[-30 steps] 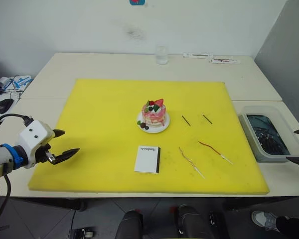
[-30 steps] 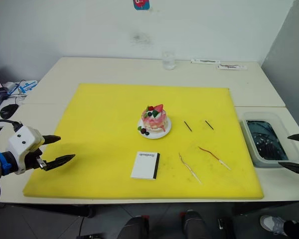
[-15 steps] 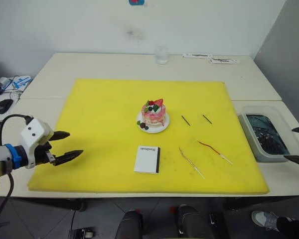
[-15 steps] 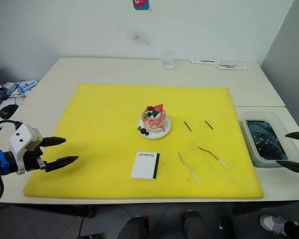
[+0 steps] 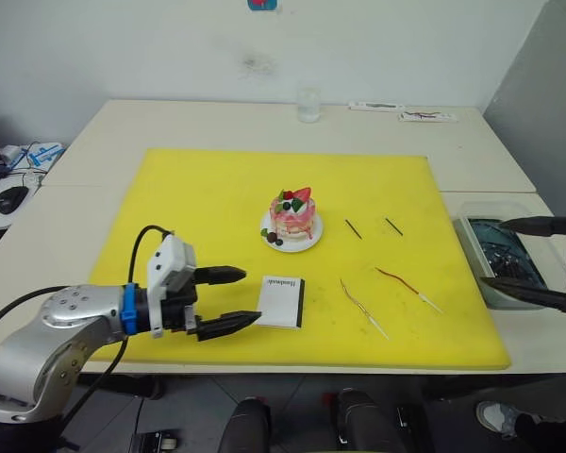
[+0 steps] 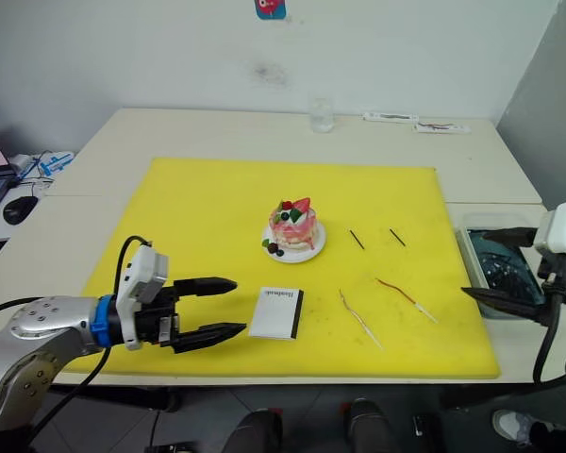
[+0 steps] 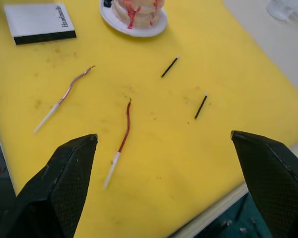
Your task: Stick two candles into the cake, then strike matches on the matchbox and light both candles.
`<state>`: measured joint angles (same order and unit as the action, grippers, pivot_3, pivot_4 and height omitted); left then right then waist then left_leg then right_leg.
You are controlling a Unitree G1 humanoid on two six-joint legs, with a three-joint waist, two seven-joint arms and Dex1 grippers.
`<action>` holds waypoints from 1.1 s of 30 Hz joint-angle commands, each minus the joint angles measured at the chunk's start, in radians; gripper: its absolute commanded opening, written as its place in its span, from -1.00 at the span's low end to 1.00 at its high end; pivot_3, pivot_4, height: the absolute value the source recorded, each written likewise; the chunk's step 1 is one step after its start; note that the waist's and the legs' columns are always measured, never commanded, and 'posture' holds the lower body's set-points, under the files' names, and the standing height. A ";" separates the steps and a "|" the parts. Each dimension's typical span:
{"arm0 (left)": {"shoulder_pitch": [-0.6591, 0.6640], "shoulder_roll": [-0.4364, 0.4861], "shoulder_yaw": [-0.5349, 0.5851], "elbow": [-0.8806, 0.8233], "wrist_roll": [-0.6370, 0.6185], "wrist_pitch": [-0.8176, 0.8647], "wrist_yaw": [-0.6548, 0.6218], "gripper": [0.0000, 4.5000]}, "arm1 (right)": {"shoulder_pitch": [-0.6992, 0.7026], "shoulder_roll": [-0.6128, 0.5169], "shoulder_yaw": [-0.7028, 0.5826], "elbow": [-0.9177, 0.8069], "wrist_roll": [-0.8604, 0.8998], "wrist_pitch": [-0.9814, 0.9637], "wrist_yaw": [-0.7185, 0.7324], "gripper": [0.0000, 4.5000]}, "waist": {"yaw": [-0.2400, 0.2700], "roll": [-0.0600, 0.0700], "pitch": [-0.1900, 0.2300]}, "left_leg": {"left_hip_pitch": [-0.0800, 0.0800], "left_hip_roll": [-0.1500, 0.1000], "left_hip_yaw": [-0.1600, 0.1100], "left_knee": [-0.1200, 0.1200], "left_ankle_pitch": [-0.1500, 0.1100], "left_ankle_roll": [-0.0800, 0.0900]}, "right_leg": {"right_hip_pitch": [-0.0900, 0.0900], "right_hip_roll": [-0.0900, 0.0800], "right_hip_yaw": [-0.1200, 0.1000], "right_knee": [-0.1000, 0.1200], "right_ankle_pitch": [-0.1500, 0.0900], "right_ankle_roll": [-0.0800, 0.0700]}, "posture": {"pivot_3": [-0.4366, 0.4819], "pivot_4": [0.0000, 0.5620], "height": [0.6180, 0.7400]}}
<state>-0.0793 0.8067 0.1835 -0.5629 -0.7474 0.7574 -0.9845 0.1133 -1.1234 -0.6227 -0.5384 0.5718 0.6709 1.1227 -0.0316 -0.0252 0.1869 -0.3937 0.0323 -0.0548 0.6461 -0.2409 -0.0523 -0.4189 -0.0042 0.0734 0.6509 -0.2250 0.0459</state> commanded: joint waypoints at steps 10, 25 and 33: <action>-0.136 -0.049 -0.195 -0.048 0.037 -0.055 0.022 0.97 | 0.101 0.154 0.239 -0.106 -0.097 0.060 -0.247 1.00 | -0.002 0.000 0.000 | 0.001 -0.001 0.001 0.002 0.000 0.000 | 0.001 0.000 0.001 -0.001 0.000 0.001 | -0.05 -0.47 1.00; -0.161 -0.071 -0.232 -0.055 0.041 -0.054 0.044 0.97 | -0.018 0.173 0.402 0.069 -0.179 0.010 -0.289 1.00 | -0.001 0.000 0.000 | 0.000 -0.001 0.000 0.001 0.000 0.000 | 0.000 0.000 0.001 -0.001 0.000 0.000 | -0.05 -0.47 1.00; -0.156 -0.076 -0.243 -0.041 0.064 -0.080 0.047 1.00 | 0.003 0.178 0.460 0.069 -0.205 0.063 -0.323 0.45 | -0.001 0.000 0.000 | 0.000 -0.001 0.000 0.001 0.000 0.000 | 0.000 0.001 0.001 -0.001 0.000 0.000 | -0.05 -0.47 1.00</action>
<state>-0.2296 0.7377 -0.0592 -0.5931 -0.6865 0.7051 -0.9329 0.1102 -0.9435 -0.1592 -0.4573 0.3766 0.7241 0.8156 -0.0326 -0.0253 0.1866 -0.3939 0.0317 -0.0550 0.6472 -0.2407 -0.0520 -0.4183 -0.0037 0.0746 0.6495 -0.2247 0.0464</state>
